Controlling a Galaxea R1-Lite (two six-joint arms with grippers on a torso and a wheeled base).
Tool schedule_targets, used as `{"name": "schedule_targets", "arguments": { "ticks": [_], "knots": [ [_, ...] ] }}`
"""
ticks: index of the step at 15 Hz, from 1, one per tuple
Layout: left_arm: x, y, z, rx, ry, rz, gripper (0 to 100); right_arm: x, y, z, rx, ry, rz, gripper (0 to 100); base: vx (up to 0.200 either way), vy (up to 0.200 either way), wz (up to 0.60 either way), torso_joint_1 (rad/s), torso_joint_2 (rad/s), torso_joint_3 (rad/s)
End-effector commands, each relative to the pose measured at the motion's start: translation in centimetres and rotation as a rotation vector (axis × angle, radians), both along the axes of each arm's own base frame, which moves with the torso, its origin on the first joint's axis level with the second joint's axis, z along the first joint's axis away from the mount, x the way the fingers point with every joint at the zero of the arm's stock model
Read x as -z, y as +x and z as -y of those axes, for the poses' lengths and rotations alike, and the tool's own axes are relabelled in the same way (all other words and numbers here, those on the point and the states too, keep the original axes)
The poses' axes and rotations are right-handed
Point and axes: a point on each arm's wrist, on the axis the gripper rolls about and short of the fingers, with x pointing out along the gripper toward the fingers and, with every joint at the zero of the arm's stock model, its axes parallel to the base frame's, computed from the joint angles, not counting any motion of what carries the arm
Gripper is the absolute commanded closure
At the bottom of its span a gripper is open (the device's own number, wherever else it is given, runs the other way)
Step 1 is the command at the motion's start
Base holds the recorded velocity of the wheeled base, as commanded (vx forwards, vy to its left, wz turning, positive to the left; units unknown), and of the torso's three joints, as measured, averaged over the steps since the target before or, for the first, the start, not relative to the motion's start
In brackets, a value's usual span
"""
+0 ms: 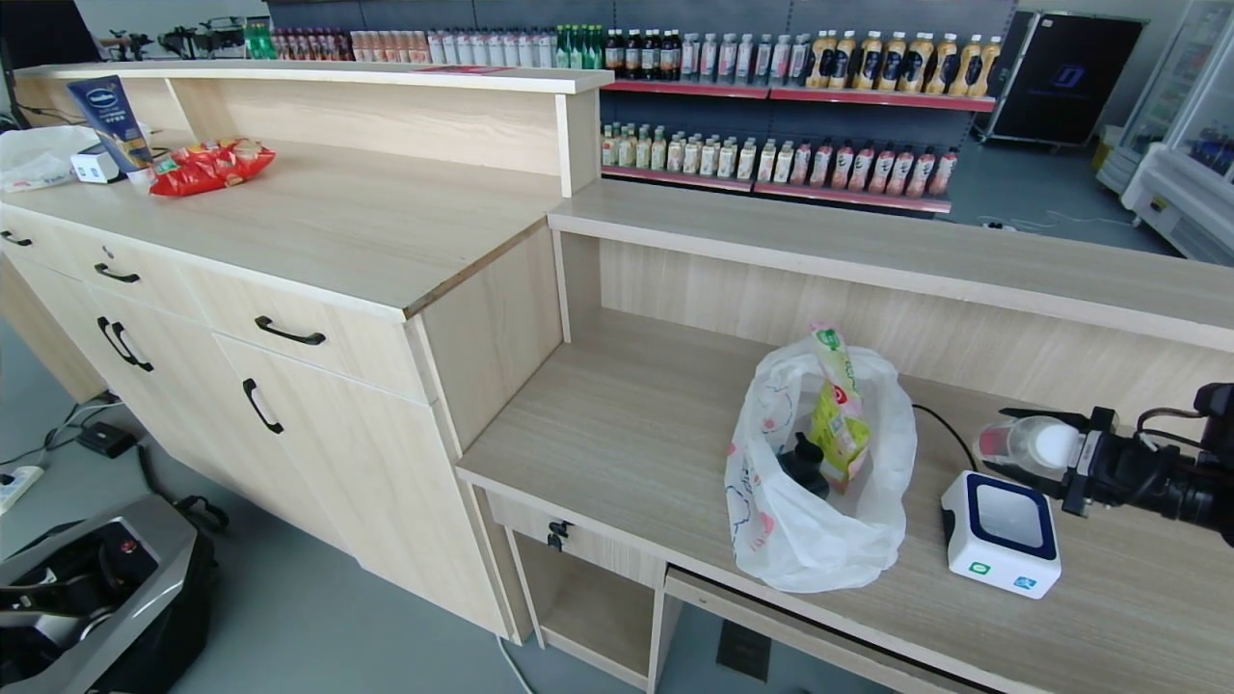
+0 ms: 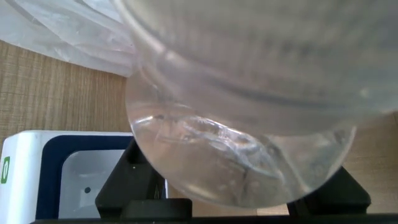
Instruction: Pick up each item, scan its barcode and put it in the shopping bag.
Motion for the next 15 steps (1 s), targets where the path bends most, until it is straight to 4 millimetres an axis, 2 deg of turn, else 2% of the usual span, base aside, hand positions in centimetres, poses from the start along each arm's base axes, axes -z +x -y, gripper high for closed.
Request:
{"name": "schedule_targets", "arguments": {
  "ticks": [1,3,4,5,6,8,9,10,11,12,15],
  "knots": [
    [0.0,0.0,0.0,-0.001,-0.001,0.000,0,-1.6,-0.2,-0.3,0.004,0.019,0.011,100,0.000,0.000,0.00,0.000,0.00,0.000],
    [0.0,0.0,0.0,-0.001,-0.001,0.000,0,-6.5,-1.5,-1.8,0.036,0.185,-0.035,100,0.000,0.000,0.00,0.000,0.00,0.000],
    [0.0,0.0,0.0,-0.001,-0.001,0.000,0,-7.7,-2.1,-2.1,0.052,0.236,-0.055,100,0.000,0.000,0.00,0.000,0.00,0.000],
    [0.0,0.0,0.0,-0.001,-0.001,0.000,0,-10.6,-3.9,-2.9,0.139,0.368,-0.111,100,0.000,0.000,0.00,0.000,0.00,0.000],
    [0.0,0.0,0.0,-0.001,-0.001,0.000,0,-11.8,-5.0,-3.4,0.196,0.442,-0.153,100,0.000,0.000,0.00,0.000,0.00,0.000],
    [0.0,0.0,0.0,-0.001,-0.001,0.000,0,-13.4,-8.0,-3.5,0.368,0.601,-0.243,100,0.000,0.000,0.00,0.000,0.00,0.000],
    [0.0,0.0,0.0,-0.001,-0.001,0.000,0,-13.8,-8.8,-3.5,0.469,0.642,-0.251,100,0.000,0.000,0.00,0.000,0.00,0.000],
    [0.0,0.0,0.0,-0.001,-0.001,0.000,0,-13.9,-9.1,-3.5,0.534,0.660,-0.250,100,0.000,0.000,0.00,0.000,0.00,0.000],
    [0.0,0.0,0.0,-0.001,-0.001,0.000,0,-14.3,-9.5,-4.0,0.721,0.734,-0.238,100,0.000,0.000,0.00,0.000,0.00,0.000],
    [0.0,0.0,0.0,-0.001,-0.001,0.000,0,-14.3,-9.2,-4.9,0.799,0.773,-0.235,100,0.000,0.000,0.00,0.000,0.00,0.000],
    [0.0,0.0,0.0,-0.001,-0.001,0.000,0,-14.4,-8.6,-7.0,0.869,0.823,-0.231,100,0.000,0.000,0.00,0.000,0.00,0.000]
  ]
}}
